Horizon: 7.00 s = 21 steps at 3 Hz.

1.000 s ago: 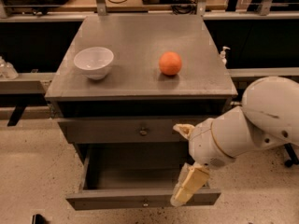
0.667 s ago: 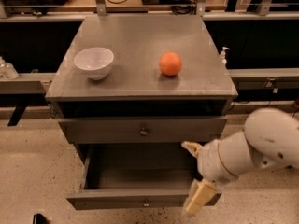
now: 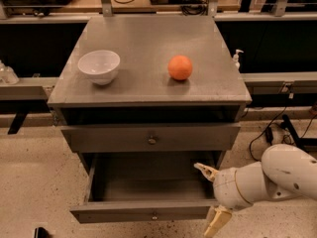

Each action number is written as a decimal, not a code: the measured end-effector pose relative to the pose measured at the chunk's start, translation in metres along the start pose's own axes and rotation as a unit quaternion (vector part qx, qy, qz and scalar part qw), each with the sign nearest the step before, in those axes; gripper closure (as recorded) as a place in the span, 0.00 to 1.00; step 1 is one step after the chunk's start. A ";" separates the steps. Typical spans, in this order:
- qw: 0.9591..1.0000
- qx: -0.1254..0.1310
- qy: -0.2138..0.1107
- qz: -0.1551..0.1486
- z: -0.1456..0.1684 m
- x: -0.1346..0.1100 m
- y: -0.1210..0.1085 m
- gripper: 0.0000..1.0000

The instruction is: Close middle drawer

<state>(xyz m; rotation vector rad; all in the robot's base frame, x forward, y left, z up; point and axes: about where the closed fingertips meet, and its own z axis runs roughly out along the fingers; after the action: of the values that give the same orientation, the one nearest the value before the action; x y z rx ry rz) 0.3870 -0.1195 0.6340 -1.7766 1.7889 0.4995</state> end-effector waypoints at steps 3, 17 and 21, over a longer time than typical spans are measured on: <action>0.998 -0.027 -0.024 0.042 0.091 0.036 0.036 0.49; 0.984 0.170 -0.055 0.025 0.229 0.100 -0.075 1.00; 0.982 0.180 -0.053 0.001 0.234 0.102 -0.120 1.00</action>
Offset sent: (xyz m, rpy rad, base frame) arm -0.0197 0.0426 -0.1062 0.1059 0.1405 -0.0172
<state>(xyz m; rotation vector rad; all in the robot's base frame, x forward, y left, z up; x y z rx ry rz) 0.5397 -0.0596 0.4044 -1.4709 1.6844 0.2447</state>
